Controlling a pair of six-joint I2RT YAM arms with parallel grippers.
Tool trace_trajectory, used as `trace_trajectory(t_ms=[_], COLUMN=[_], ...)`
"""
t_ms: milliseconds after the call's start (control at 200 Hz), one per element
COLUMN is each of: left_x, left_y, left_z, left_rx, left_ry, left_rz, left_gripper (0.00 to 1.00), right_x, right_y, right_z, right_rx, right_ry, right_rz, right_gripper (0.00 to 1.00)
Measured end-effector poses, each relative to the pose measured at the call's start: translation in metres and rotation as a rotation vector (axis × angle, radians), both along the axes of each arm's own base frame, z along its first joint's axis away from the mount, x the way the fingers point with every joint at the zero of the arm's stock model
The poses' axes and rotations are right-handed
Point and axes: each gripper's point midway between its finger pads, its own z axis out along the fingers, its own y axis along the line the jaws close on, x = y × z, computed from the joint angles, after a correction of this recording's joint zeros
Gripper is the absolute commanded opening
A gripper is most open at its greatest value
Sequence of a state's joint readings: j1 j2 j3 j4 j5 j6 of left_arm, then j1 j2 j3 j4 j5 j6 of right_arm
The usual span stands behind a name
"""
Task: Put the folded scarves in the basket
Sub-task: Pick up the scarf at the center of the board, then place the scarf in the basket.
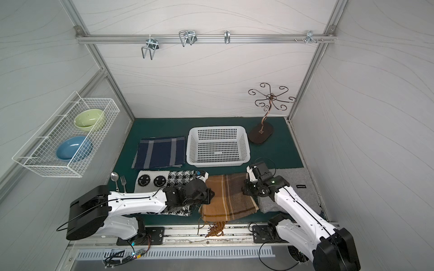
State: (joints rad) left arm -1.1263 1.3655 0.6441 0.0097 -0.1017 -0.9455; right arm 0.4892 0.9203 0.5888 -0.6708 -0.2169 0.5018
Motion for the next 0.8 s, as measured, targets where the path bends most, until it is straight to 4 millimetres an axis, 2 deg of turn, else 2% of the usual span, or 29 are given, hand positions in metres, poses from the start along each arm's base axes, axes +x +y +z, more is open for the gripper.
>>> trace_trajectory(t_ms=[145,250,445,610,730,800], left_x=[-0.001,-0.002,-0.001,0.007,0.023,0.043], left_y=[0.006,0.007,-0.003,-0.009,-0.006,0.001], left_z=[0.016,0.035,0.104,0.152,0.184,0.203], left_rx=[-0.008,-0.010,-0.099,-0.122,-0.116,-0.121], left_ry=[-0.019,-0.037,-0.114,-0.189,-0.230,-0.253], left_rz=[0.005,-0.004,-0.032,-0.047,-0.041,-0.011], left_gripper=[0.00,0.00,0.00,0.00,0.00,0.00], right_x=[-0.001,-0.001,0.003,0.012,0.030,0.045], right_y=[0.003,0.008,0.016,0.023,0.034,0.041], right_z=[0.021,0.046,0.103,0.139,0.168,0.185], right_rx=[0.037,0.068,0.139,0.174,0.180,0.183], right_ry=[-0.031,-0.069,-0.168,-0.209,-0.232,-0.257], right_rz=[0.007,0.024,0.042,0.054,0.064,0.073], right_gripper=[0.00,0.00,0.00,0.00,0.00,0.00])
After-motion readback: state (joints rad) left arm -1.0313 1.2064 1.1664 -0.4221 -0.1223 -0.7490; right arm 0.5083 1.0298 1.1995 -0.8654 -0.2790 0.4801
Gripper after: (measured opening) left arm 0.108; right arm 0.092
